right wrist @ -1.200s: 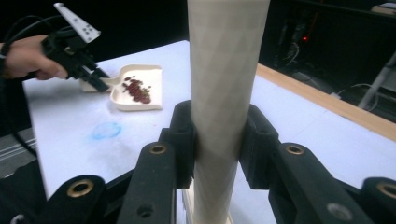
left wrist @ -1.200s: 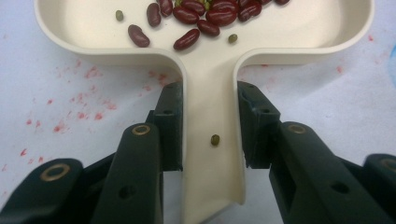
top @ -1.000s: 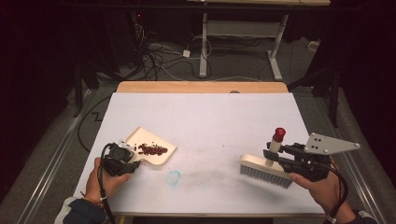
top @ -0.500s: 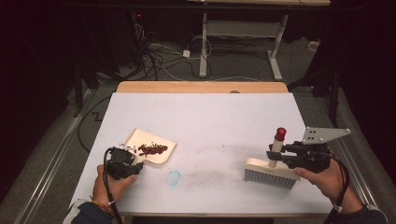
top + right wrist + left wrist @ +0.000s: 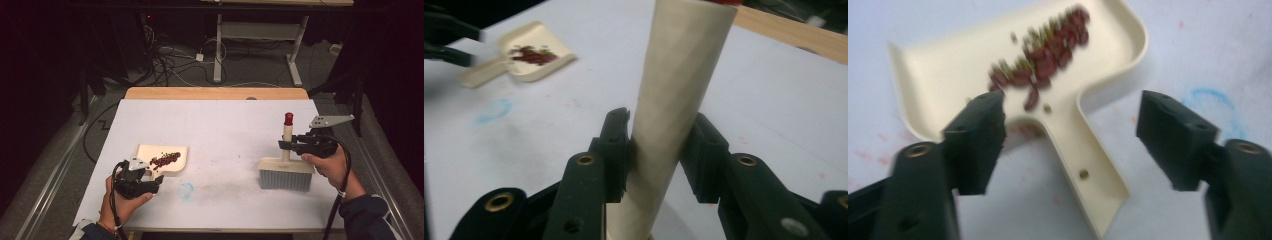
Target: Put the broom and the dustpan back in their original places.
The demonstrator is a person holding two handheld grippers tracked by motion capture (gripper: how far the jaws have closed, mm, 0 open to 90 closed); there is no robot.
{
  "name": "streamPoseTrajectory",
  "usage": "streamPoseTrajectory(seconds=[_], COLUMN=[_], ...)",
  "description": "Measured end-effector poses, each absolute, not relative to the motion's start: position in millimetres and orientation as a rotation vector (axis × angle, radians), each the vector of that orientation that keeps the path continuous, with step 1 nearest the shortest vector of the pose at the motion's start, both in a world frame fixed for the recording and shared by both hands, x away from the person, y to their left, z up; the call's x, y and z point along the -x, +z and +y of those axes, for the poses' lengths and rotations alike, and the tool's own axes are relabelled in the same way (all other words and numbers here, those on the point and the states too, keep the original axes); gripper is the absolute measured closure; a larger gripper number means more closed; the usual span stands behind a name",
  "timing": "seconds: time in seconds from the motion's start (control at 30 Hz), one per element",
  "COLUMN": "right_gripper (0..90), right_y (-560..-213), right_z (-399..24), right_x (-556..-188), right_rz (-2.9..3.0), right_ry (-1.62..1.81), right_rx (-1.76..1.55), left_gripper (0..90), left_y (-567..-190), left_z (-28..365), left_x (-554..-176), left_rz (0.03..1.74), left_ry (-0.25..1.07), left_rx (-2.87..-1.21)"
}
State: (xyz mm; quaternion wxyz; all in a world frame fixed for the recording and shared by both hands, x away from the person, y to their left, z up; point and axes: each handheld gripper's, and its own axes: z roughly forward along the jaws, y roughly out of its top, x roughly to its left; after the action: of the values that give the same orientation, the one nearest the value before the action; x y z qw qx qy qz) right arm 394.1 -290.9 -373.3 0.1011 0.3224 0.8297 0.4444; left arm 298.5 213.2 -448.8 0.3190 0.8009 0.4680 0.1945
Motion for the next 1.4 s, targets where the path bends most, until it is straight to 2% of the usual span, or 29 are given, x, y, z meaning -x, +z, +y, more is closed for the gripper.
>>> streamPoseTrajectory(seconds=[0.07,0.2,0.53,0.6,0.73,1.13,1.4], right_gripper=[64.7,63.6,59.5,55.4,53.8,52.2,47.2], right_y=[-379,-392,-424,-429,-434,-433,-427], right_z=[-288,-285,-281,-283,-291,-289,-287], right_x=[-401,-417,-448,-452,-455,-449,-444], right_rz=[2.409,2.345,2.262,2.225,2.158,2.115,2.086], right_ry=[1.261,1.224,1.014,0.959,0.979,1.056,1.095], right_rx=[-1.003,-1.119,-1.321,-1.358,-1.395,-1.288,-1.232], left_gripper=[21.8,21.2,21.2,21.2,21.2,21.1,21.0], left_y=[-445,-443,-449,-449,-449,-451,-451], left_z=[212,207,201,200,197,194,194], left_x=[-292,-285,-284,-283,-281,-280,-280], left_rz=[1.149,1.035,0.987,0.973,0.944,0.93,0.933], left_ry=[0.574,0.673,0.679,0.684,0.697,0.698,0.708], left_rx=[-2.062,-2.044,-2.078,-2.086,-2.097,-2.109,-2.124])
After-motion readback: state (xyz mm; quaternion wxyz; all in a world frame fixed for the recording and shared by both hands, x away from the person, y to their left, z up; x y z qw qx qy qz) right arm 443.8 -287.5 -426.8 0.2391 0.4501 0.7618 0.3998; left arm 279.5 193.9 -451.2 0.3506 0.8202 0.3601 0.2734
